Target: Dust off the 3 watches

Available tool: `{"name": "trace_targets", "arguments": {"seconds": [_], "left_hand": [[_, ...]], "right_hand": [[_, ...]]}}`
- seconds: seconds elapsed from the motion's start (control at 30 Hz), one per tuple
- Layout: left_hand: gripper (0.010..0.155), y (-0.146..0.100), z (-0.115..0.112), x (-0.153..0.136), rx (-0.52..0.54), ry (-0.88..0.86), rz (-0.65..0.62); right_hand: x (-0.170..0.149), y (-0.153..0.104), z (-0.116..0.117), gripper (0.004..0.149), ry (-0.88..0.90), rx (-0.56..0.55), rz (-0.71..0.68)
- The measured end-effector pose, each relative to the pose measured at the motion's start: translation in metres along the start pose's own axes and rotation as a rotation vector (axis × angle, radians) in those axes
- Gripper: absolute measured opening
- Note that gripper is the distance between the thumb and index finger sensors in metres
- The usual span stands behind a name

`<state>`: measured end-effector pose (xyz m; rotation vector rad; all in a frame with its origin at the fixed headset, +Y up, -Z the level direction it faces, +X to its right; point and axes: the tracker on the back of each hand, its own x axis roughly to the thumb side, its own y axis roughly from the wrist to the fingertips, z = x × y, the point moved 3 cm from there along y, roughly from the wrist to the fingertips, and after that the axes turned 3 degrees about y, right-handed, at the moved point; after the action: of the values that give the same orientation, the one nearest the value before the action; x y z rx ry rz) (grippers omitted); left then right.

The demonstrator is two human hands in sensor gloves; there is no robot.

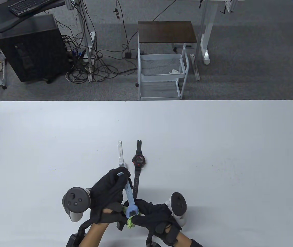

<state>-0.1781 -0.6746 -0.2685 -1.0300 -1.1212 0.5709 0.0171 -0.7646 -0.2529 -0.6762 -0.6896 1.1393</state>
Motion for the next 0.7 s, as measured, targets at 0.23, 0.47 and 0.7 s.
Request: {"name": "trace_targets", "arguments": {"seconds": [0.23,0.47,0.7], "left_hand": [[0.045,0.001,0.007,-0.004,0.023,-0.044,0.010],[0.045,0.000,0.010,-0.008,0.036,-0.088,0.019],[0.045,0.000,0.010,-0.008,0.033,-0.078,0.013]], "right_hand": [[0.004,0.002,-0.012,0.059,-0.070,-0.048,-0.051],[0.006,0.002,-0.014,0.059,-0.120,-0.073,-0.039],[0.005,0.001,-0.018,0.054,-0.206,-0.079,-0.023]]}}
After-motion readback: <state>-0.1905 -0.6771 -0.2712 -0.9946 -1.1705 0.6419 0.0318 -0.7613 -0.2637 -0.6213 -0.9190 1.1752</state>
